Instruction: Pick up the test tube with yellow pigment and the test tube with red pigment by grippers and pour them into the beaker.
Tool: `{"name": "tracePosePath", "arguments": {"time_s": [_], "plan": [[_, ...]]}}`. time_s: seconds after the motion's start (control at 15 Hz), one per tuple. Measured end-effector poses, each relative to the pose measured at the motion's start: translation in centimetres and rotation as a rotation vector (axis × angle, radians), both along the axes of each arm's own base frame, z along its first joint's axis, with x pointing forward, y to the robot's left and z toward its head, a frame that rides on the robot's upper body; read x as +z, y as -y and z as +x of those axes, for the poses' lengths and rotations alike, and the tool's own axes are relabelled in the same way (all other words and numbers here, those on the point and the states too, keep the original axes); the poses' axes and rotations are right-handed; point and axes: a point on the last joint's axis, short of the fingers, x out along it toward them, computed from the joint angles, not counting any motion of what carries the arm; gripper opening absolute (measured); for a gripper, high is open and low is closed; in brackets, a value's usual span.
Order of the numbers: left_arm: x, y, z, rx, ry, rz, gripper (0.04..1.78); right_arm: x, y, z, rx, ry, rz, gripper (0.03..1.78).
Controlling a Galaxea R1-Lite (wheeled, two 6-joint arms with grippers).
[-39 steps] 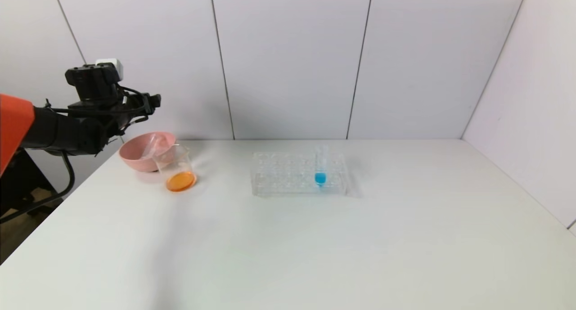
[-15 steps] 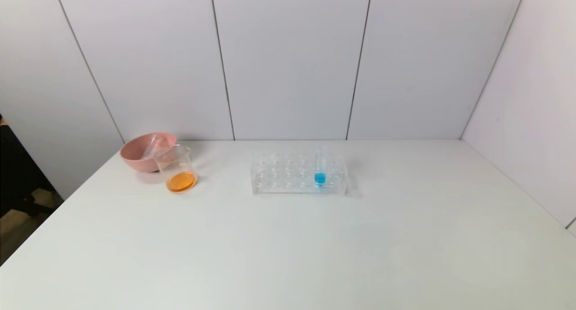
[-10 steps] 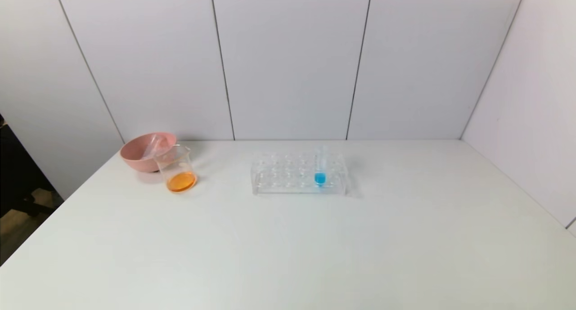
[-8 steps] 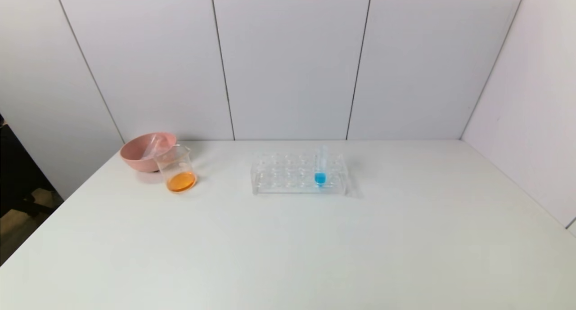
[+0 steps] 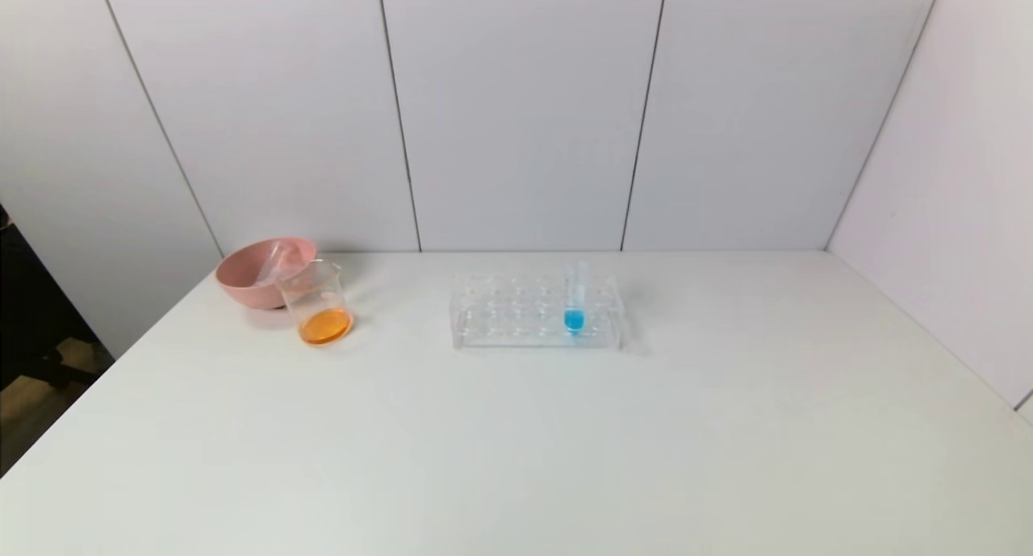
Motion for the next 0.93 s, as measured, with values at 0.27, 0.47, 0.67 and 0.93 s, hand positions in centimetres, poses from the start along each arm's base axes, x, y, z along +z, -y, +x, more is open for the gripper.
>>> {"name": "tracePosePath", "arguments": {"time_s": [0.27, 0.47, 0.67, 0.93], "plan": [[-6.1, 0.0, 2.6, -0.006, -0.215, -0.063, 1.76, 0.0, 0.0, 0.0, 0.0, 0.0, 0.0, 1.71], [-7.8, 0.0, 2.8, -0.008, -0.343, -0.085, 1.76, 0.0, 0.0, 0.0, 0.0, 0.0, 0.0, 1.71], [-7.8, 0.0, 2.8, -0.01, -0.334, -0.113, 1.76, 0.0, 0.0, 0.0, 0.0, 0.0, 0.0, 1.71], [-7.9, 0.0, 2.8, -0.015, -0.333, -0.194, 1.76, 0.0, 0.0, 0.0, 0.0, 0.0, 0.0, 1.71]]}}
